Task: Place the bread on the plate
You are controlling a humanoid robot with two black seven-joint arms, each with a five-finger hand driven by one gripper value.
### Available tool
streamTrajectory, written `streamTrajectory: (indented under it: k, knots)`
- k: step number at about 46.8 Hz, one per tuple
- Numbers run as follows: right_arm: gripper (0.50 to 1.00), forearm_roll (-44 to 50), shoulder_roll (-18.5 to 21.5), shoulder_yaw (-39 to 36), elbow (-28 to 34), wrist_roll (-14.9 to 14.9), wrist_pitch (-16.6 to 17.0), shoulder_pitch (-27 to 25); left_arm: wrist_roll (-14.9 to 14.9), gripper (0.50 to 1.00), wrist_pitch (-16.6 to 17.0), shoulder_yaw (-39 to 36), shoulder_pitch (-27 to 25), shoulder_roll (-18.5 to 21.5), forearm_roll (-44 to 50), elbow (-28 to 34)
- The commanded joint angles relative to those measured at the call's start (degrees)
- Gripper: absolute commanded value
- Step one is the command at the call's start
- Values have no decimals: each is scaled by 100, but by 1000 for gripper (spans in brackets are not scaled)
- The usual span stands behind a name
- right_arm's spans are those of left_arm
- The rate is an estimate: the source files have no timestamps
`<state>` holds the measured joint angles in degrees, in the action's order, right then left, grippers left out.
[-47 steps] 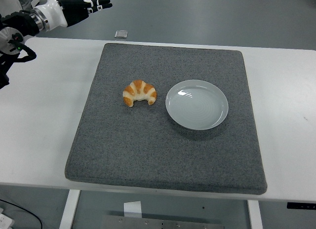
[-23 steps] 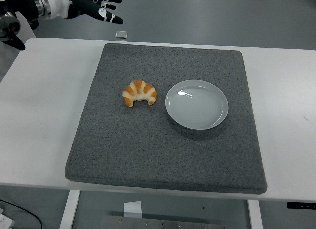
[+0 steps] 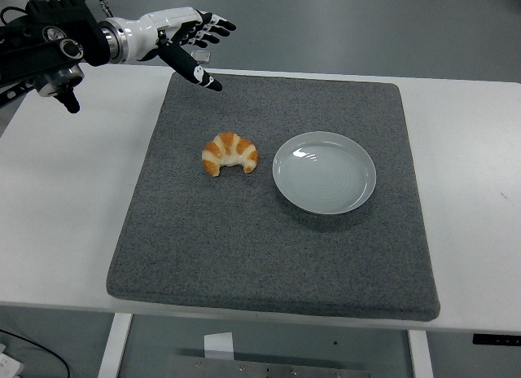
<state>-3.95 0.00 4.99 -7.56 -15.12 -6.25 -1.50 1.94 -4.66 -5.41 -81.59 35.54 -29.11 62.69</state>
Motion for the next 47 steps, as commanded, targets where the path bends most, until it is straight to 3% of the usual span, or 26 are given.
streamTrajectory:
  k: [1, 22, 38, 47]
  knots:
    - [932, 0, 0, 2, 0, 0, 1, 1, 0, 994, 0, -109, -6, -91, -51, 6]
    - [932, 0, 0, 2, 0, 0, 1, 1, 0, 990, 8, -399, 275, -425, -1387, 6]
    - [932, 0, 0, 2, 0, 0, 1, 1, 0, 988, 70, -523, 609, -715, -1888, -108]
    - [932, 0, 0, 2, 0, 0, 1, 1, -9, 988, 693, -531, 811, -812, -2151, -161]
